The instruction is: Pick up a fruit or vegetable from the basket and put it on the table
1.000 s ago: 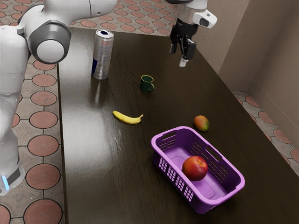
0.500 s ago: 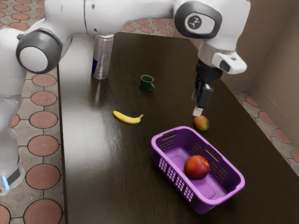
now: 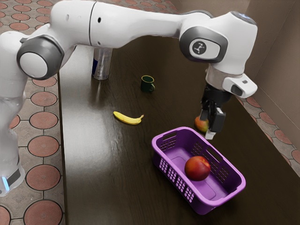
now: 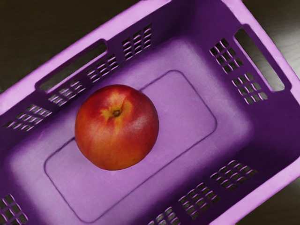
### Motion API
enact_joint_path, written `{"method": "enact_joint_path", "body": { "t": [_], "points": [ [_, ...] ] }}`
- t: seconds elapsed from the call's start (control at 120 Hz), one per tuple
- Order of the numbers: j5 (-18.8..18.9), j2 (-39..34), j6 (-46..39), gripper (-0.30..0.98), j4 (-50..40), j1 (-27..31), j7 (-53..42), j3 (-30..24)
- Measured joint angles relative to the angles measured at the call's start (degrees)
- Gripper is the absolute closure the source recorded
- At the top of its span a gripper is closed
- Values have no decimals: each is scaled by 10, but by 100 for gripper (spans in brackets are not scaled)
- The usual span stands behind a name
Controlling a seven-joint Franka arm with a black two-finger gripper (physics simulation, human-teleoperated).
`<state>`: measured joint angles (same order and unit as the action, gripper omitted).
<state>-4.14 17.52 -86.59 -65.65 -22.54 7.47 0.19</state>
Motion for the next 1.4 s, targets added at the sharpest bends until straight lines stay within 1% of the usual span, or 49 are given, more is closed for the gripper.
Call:
{"method": "enact_joint_path", "body": {
  "t": [0.225,0.325,0.467,0.667,0.808,0.933,1.05,1.183,1.4],
  "points": [
    [-7,6,-32,0,-33,2,129,20],
    [-13,-3,-43,0,-66,0,176,22],
    [-21,-14,-75,0,-117,-7,230,22],
    [-41,-12,-113,0,-148,-15,288,22],
    [-42,-9,-127,0,-147,-11,319,23],
    [-28,12,-132,0,-118,-6,339,22],
    [-17,29,-136,0,-115,4,353,21],
    [-3,40,-139,0,-116,-2,356,17],
    [3,38,-139,0,-124,-3,344,16]
  ]
}}
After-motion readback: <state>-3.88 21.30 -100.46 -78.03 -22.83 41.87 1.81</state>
